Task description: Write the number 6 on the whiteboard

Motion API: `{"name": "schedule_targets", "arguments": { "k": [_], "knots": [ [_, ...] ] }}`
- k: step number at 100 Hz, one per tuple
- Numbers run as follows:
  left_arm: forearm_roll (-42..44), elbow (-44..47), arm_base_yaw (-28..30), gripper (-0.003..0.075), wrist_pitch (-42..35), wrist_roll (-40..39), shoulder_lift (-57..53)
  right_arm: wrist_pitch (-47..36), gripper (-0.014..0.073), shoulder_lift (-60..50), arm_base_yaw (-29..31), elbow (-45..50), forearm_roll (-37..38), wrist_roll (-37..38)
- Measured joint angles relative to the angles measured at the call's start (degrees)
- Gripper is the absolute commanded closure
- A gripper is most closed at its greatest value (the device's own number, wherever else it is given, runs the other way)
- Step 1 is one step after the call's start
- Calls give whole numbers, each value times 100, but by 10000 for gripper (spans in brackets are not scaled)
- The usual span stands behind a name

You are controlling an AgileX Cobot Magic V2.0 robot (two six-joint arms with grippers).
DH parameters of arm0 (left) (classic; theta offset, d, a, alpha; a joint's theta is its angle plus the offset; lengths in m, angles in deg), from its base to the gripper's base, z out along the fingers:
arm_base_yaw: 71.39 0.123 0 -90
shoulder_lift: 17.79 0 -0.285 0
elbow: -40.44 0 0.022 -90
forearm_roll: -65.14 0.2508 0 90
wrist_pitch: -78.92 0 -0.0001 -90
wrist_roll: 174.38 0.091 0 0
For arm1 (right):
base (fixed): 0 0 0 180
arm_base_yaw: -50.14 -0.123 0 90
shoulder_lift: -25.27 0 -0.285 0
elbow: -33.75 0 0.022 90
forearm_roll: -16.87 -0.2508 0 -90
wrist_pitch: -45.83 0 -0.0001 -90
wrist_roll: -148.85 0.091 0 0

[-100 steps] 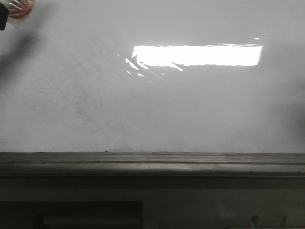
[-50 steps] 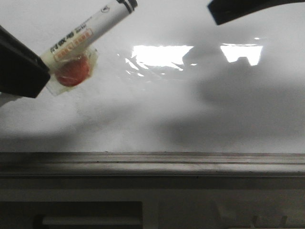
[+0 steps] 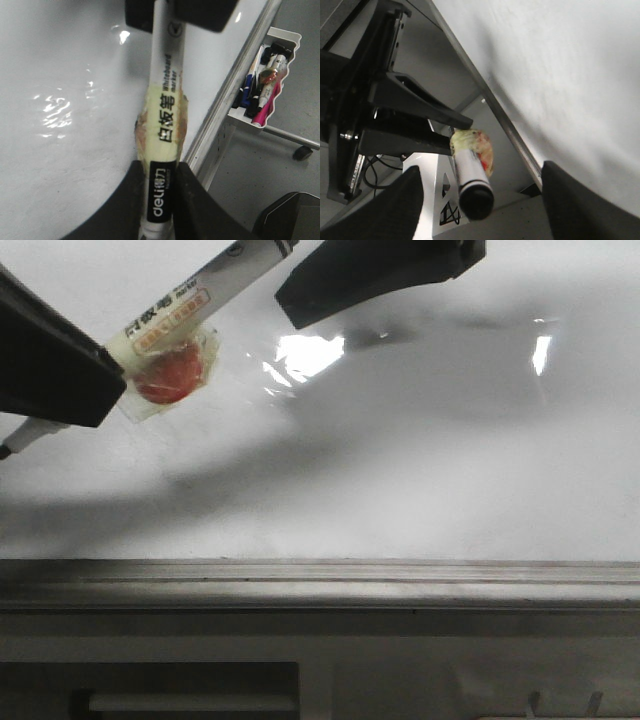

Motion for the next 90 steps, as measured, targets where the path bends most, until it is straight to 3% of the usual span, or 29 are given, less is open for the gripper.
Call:
{"name": "schedule_targets", "arguments": {
  "k": [8,15,44,58,63,70,82,90],
  "knots": [
    [0,0,0,741,-35,0,0,63,169,136,0,-59,-59,-46],
    [0,0,0,741,-57,11,0,89,239,193,0,-83,-170,-136],
    [0,0,0,740,-244,11,10,230,664,292,0,-104,-407,-425],
    [0,0,0,718,-309,32,19,262,658,292,0,-108,-458,-512],
    [0,0,0,664,-309,32,19,262,656,292,0,-108,-460,-521],
    [0,0,0,530,-321,32,19,238,642,292,0,-108,-470,-535],
    [-53,0,10,206,-481,32,-39,150,638,292,0,-108,-450,-571],
    [-186,0,98,120,-563,32,-162,28,638,212,0,-79,-436,-598]
  ]
}}
